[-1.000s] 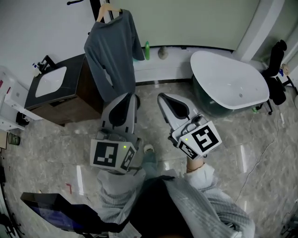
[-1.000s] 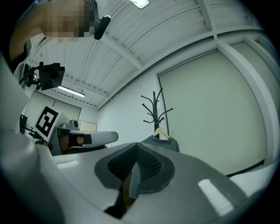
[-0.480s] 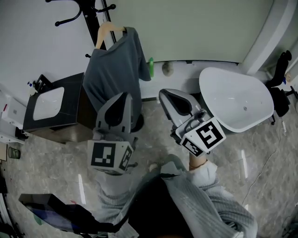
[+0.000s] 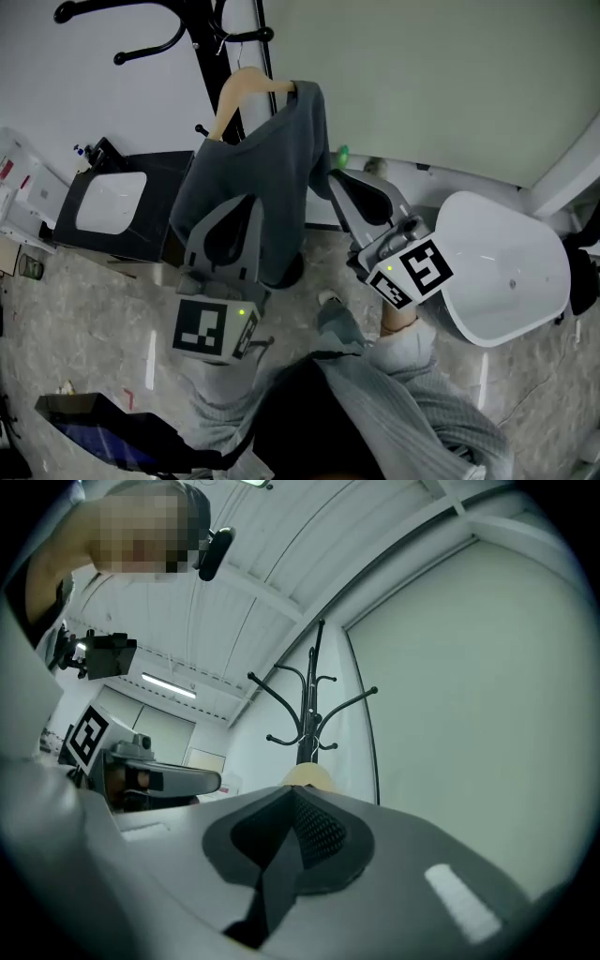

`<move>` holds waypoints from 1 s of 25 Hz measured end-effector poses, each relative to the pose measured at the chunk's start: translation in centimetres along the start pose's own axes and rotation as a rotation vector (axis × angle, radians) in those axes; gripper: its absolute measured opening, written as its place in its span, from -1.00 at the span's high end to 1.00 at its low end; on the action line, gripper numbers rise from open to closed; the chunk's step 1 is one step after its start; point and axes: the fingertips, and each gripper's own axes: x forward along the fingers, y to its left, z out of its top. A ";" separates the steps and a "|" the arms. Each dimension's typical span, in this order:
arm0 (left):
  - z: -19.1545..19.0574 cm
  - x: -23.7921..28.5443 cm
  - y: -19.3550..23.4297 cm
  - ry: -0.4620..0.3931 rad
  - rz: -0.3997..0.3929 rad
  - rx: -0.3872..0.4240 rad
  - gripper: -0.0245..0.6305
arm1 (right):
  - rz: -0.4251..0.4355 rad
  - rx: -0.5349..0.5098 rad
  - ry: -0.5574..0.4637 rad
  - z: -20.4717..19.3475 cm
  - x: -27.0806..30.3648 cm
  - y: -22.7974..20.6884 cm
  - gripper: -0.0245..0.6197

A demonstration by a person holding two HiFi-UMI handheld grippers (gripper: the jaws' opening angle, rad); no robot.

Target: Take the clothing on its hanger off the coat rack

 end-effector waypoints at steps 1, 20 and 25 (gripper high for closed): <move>0.4 1.0 0.6 0.008 0.017 0.018 0.91 | 0.025 -0.009 -0.006 0.3 1.3 -1.5 0.92; 3.6 5.6 11.7 0.280 0.227 0.258 0.65 | 1.100 -0.238 0.173 -2.5 18.3 -11.4 0.52; -2.0 6.5 11.6 0.501 0.046 0.232 0.36 | 1.343 -0.204 0.277 -4.9 18.6 -10.6 0.38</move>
